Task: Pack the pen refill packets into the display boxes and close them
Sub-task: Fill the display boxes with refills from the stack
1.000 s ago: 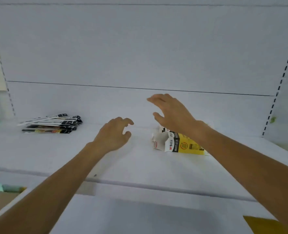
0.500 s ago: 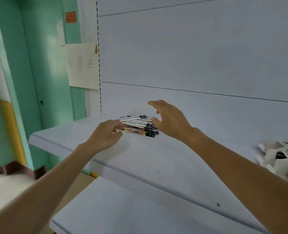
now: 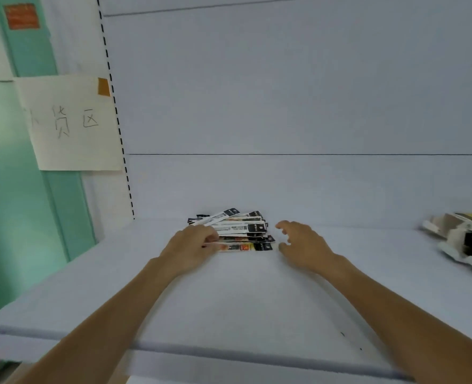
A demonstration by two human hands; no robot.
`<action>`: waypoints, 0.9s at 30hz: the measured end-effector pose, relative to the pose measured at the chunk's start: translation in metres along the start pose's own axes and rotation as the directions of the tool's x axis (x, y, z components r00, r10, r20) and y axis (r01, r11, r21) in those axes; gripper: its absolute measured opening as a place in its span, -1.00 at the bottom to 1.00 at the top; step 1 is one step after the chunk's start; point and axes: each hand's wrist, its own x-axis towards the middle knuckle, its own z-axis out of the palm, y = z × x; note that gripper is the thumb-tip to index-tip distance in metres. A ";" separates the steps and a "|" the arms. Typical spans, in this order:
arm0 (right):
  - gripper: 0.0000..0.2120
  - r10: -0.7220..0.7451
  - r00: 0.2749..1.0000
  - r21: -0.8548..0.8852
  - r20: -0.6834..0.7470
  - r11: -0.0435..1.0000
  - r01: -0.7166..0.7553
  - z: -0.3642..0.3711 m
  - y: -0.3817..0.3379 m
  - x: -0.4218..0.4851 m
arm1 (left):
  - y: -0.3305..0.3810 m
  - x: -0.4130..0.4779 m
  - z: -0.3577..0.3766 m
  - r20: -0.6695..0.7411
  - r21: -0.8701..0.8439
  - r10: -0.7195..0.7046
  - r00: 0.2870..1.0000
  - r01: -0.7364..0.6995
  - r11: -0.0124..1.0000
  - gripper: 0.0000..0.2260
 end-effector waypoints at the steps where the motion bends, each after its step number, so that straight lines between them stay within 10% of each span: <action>1: -0.54 0.051 0.998 0.008 0.021 0.999 -0.051 0.002 0.003 0.001 | 0.002 0.004 0.005 0.024 0.065 0.035 0.999 -0.036 0.997 -0.81; 10: -0.69 0.156 0.985 -0.072 -0.072 0.984 -0.161 0.015 -0.010 0.000 | -0.005 0.002 0.009 0.052 0.086 0.115 0.992 -0.119 0.989 -0.93; 19: -0.65 -0.101 0.980 -0.164 -0.174 0.984 0.072 0.026 -0.016 -0.003 | -0.014 0.008 0.001 -0.138 -0.219 -0.212 0.968 0.179 0.959 -0.85; 27: -0.80 -0.008 0.981 -0.202 -0.194 0.979 -0.032 0.022 -0.038 0.027 | -0.016 0.002 0.007 -0.084 -0.124 -0.017 0.996 0.006 0.992 -0.82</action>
